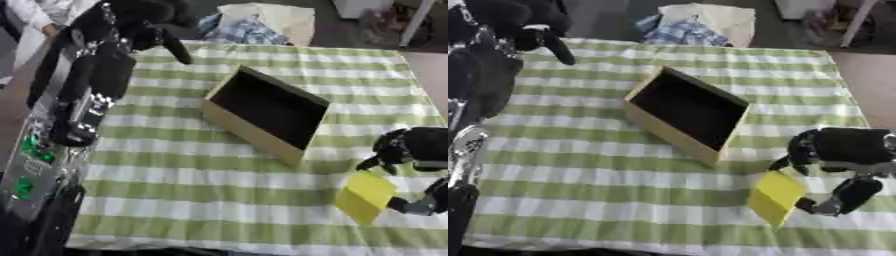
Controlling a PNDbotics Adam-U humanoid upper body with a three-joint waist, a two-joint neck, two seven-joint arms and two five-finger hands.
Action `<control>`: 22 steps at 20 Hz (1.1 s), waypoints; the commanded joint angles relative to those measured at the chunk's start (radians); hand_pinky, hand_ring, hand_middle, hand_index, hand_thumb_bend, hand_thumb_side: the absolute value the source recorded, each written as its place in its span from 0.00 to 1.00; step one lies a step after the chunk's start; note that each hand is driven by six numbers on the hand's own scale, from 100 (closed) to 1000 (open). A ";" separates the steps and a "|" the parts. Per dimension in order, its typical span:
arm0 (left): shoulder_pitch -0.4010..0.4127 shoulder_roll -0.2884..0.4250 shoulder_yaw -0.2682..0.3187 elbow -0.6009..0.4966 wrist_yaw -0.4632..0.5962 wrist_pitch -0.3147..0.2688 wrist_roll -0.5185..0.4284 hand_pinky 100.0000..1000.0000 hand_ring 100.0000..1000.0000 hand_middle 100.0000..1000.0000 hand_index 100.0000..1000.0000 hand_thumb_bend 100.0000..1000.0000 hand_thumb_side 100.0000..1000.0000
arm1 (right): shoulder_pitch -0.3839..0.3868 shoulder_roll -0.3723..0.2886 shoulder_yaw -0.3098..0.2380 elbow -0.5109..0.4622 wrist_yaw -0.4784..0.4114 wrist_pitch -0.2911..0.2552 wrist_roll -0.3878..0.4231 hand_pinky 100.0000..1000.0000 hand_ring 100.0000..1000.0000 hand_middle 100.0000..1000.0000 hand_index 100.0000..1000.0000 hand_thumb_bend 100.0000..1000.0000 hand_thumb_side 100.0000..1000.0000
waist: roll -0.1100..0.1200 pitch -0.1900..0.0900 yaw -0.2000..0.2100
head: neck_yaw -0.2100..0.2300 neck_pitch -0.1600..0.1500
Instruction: Pick up objects on the table and place them in the box.
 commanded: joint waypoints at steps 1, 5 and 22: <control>-0.010 0.014 0.005 -0.014 -0.003 -0.001 -0.004 0.54 0.76 0.72 0.79 0.00 0.62 | -0.008 -0.048 -0.036 -0.012 0.032 0.012 -0.030 0.78 0.50 0.32 0.61 0.10 0.49 | 0.000 -0.012 -0.002 | 0.001 0.006; -0.008 0.014 0.005 -0.014 -0.004 0.000 -0.006 0.54 0.76 0.72 0.79 0.00 0.62 | -0.018 -0.049 -0.055 -0.012 0.069 0.026 -0.060 0.81 0.51 0.33 0.61 0.12 0.46 | 0.000 -0.013 -0.003 | 0.001 0.006; -0.006 0.009 0.004 -0.014 0.004 0.009 -0.013 0.54 0.76 0.73 0.79 0.00 0.61 | -0.129 -0.016 -0.101 0.042 0.059 0.104 -0.040 0.84 0.51 0.33 0.61 0.10 0.42 | -0.004 -0.014 0.007 | 0.000 0.006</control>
